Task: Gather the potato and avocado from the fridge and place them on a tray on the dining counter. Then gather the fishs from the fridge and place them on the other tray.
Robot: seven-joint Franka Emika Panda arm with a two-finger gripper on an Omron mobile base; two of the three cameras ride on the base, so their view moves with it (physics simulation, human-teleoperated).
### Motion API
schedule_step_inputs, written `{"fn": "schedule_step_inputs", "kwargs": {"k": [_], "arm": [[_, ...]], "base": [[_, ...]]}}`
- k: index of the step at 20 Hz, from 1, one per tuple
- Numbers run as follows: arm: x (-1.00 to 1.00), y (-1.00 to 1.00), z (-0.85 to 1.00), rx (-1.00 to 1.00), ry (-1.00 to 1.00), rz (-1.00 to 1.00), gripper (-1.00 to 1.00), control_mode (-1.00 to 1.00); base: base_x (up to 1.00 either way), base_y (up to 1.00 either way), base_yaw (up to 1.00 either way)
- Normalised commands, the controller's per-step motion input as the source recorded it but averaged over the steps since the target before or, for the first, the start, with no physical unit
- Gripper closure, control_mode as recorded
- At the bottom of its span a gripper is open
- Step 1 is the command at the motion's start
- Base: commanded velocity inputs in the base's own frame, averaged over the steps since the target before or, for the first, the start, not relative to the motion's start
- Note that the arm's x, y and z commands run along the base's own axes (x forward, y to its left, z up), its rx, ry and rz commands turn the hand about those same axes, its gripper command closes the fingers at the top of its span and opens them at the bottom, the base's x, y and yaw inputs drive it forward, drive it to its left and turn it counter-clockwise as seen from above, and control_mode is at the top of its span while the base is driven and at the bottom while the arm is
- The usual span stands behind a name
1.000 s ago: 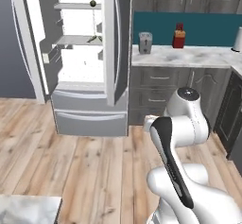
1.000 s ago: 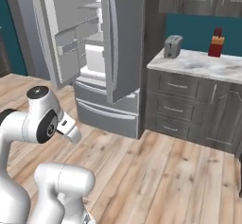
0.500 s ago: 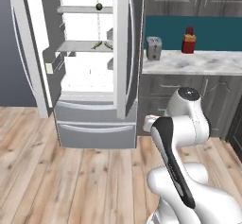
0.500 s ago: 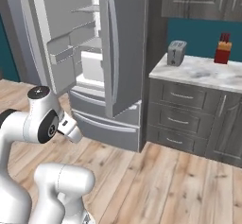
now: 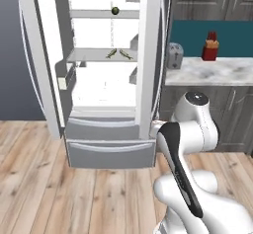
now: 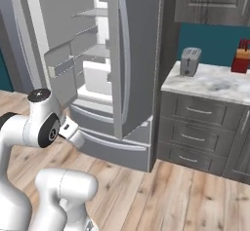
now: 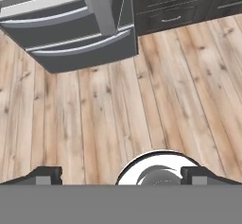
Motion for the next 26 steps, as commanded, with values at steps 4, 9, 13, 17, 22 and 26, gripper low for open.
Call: {"fn": "schedule_step_inputs", "kwargs": {"k": [4, 9, 13, 17, 22, 26], "arm": [[0.00, 0.00, 0.00, 0.00, 0.00, 0.00, -1.00, 1.00], [0.00, 0.00, 0.00, 0.00, 0.00, 0.00, -1.00, 1.00], [0.00, 0.00, 0.00, 0.00, 0.00, 0.00, -1.00, 1.00], [0.00, 0.00, 0.00, 0.00, 0.00, 0.00, -1.00, 1.00], [0.00, 0.00, 0.00, 0.00, 0.00, 0.00, -1.00, 1.00], [0.00, 0.00, 0.00, 0.00, 0.00, 0.00, -1.00, 1.00]], "base": [[0.64, 0.41, -0.08], [0.53, 0.50, -0.10], [0.51, 0.49, -0.11], [0.50, 0.38, -0.12], [0.51, 0.31, -0.02], [0.31, 0.03, 0.10]]}}
